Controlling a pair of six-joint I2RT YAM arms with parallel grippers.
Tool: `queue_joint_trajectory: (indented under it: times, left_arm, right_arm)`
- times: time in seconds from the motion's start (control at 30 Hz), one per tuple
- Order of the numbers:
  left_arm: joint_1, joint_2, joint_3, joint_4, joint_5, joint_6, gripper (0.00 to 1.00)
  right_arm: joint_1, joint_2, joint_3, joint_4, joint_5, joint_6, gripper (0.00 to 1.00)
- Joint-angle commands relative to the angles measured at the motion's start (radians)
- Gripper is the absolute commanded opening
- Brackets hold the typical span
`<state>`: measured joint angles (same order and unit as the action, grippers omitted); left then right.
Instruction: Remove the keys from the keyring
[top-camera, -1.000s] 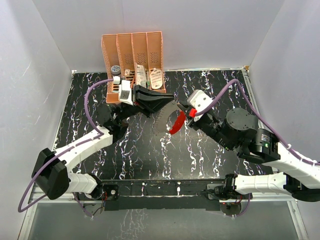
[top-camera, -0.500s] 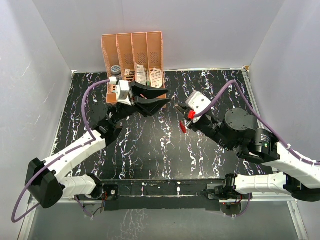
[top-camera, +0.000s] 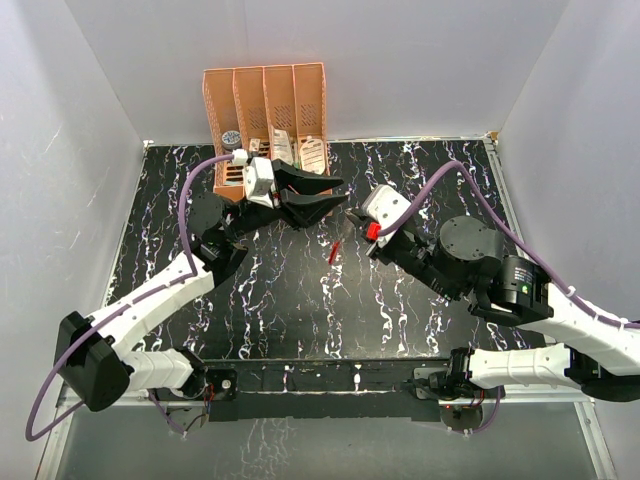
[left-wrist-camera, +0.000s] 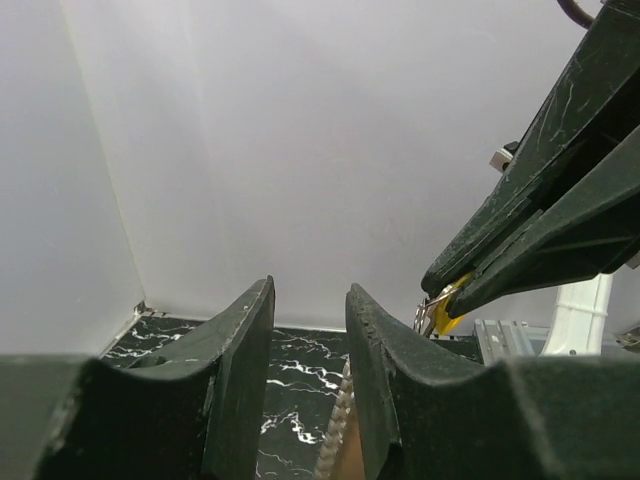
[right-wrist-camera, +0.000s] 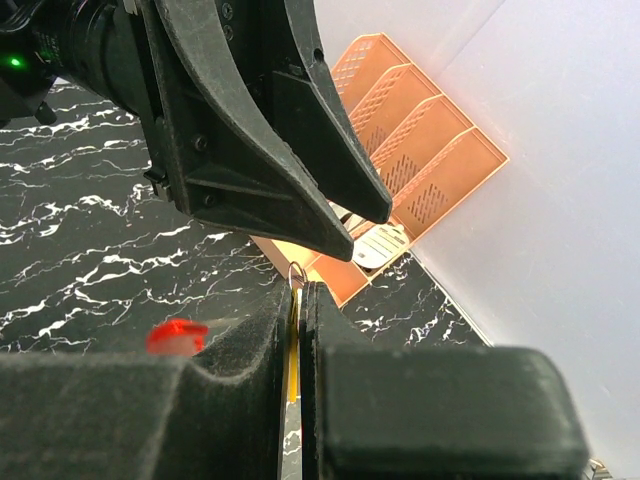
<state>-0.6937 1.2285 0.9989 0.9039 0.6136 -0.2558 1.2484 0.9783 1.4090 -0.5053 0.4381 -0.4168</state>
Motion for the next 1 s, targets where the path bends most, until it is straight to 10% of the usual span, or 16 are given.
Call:
queue_joint_trajectory:
  times: [0.0,0.33,0.73,0.97]
  left_arm:
    - [0.005,-0.033,-0.002,0.002,0.002,0.017,0.33]
    - [0.005,-0.149,-0.09,-0.187,-0.074,0.178,0.26]
    - [0.005,-0.213,-0.091,-0.484,-0.351,0.443,0.24]
    - [0.005,-0.258,-0.113,-0.509,-0.4,0.462,0.32]
  right_arm:
    - [0.005,-0.012,0.046,0.058,0.01,-0.009,0.0]
    - [0.004,-0.013,0.036,0.07,0.029,-0.027,0.0]
    - [0.005,0.417,0.541,-0.601,0.083,0.083,0.0]
    - [0.006,0.502,0.647,-0.69,0.082,0.079,0.0]
